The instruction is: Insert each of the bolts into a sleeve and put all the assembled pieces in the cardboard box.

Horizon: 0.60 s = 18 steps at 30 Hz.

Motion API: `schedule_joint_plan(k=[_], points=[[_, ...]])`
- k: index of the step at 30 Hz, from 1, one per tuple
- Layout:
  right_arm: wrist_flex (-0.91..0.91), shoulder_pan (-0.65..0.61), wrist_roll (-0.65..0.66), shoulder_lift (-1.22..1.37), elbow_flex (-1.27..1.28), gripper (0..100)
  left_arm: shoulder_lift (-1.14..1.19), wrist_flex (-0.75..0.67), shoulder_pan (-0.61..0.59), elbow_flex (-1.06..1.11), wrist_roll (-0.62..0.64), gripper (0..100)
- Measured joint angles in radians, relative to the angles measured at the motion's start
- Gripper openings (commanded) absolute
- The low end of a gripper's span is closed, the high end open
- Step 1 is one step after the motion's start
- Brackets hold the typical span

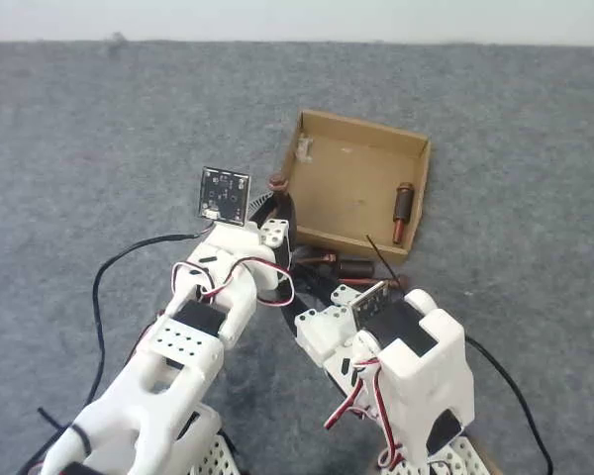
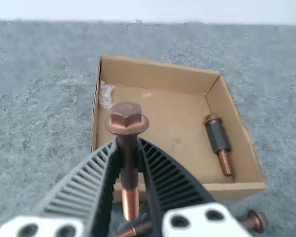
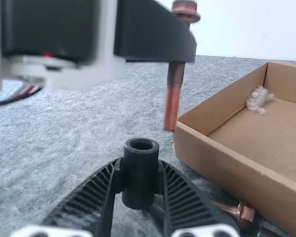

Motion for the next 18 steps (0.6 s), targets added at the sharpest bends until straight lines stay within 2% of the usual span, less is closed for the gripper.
schedule_joint_plan(k=[9,15,18], points=[[0.000,0.000,0.000,0.000,0.000,0.6,-0.054,0.015,0.000,0.005,0.000,1],[0.000,0.000,0.000,0.000,0.000,0.6,-0.235,0.206,0.015,0.005,0.000,1],[0.000,0.000,0.000,0.000,0.000,0.6,-0.270,0.252,0.020,0.005,-0.002,1]])
